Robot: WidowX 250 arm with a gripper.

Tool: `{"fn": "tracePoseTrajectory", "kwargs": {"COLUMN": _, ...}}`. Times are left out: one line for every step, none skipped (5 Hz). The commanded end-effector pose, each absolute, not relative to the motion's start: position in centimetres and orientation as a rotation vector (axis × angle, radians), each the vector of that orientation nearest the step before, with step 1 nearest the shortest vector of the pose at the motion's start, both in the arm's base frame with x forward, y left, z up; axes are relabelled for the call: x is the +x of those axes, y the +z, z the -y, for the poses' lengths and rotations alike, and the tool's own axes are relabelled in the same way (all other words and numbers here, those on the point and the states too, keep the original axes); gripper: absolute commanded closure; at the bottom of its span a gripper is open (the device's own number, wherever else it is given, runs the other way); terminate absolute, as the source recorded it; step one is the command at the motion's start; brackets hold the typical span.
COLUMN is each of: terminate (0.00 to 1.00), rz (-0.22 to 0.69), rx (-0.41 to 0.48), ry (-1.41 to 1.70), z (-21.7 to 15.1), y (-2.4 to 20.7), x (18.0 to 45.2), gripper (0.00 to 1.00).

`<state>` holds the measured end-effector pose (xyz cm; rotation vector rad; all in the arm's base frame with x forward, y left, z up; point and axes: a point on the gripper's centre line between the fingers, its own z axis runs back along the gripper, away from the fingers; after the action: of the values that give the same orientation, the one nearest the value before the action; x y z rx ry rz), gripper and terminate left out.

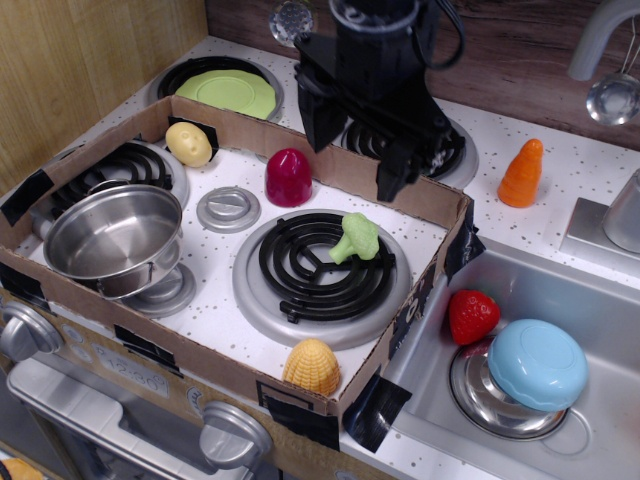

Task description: Put broccoli in pot

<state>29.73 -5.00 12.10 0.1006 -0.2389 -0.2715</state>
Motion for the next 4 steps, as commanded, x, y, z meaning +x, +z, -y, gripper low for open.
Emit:
{"fn": "tracePoseTrajectory", "kwargs": {"terminate": 0.00, "rz": 0.278, "rx": 0.109, "ry": -0.262, "z": 5.4, "y": 12.5, "x": 31.5, "gripper": 0.00}}
{"fn": "tracePoseTrajectory", "kwargs": {"terminate": 0.00, "rz": 0.260, "rx": 0.101, "ry": -0.279, "z": 5.1, "y": 11.2, "x": 32.0, "gripper": 0.00}}
{"fn": "tracePoseTrajectory", "kwargs": {"terminate": 0.00, "rz": 0.263, "rx": 0.106, "ry": -0.276, "z": 5.1, "y": 9.0, "x": 32.4, "gripper": 0.00}}
{"fn": "tracePoseTrajectory", "kwargs": {"terminate": 0.00, "rz": 0.267, "rx": 0.085, "ry": -0.277, "z": 4.9, "y": 7.2, "x": 32.7, "gripper": 0.00}}
